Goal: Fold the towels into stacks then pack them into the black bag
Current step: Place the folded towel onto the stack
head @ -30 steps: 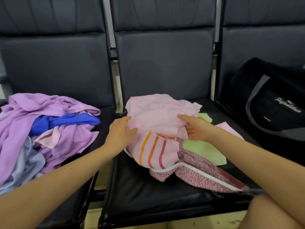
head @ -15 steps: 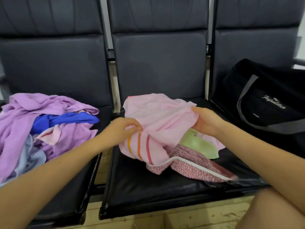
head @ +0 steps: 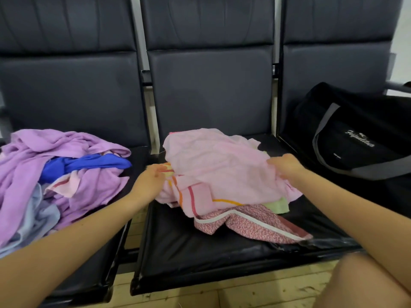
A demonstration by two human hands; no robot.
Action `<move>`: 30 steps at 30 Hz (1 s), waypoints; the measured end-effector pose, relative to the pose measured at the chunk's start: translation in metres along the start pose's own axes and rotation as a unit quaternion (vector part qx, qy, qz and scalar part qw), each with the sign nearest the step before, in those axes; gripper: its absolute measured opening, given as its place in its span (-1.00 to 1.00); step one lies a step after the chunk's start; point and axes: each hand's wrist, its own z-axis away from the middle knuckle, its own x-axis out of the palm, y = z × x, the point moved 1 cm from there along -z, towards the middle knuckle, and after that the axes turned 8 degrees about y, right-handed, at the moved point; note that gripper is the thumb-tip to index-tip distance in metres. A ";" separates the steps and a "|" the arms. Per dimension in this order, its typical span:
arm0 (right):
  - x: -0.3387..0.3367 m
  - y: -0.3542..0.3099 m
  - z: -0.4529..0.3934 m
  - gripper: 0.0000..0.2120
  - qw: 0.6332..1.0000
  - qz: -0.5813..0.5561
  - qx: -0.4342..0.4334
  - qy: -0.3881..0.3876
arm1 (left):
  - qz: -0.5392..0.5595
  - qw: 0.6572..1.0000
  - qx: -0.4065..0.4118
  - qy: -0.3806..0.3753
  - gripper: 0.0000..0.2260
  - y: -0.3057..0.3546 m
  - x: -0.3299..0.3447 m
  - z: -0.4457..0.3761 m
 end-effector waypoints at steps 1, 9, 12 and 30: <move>0.004 -0.001 0.006 -0.56 0.996 0.066 -0.050 0.014 | -0.059 0.996 0.072 0.014 -0.68 -0.001 -0.001 0.001; 0.038 -0.031 0.075 -0.93 0.903 0.056 -0.410 -0.117 | -0.204 0.856 0.446 -0.162 -0.53 0.007 0.016 0.016; 0.043 -0.031 0.089 -0.78 0.897 0.081 -0.388 -0.197 | -0.214 0.881 0.383 -0.174 -0.51 0.008 0.019 0.007; 0.019 -0.071 0.084 -0.85 0.919 -0.161 -0.271 -0.238 | -0.022 0.967 0.251 0.045 -0.78 0.062 -0.001 -0.029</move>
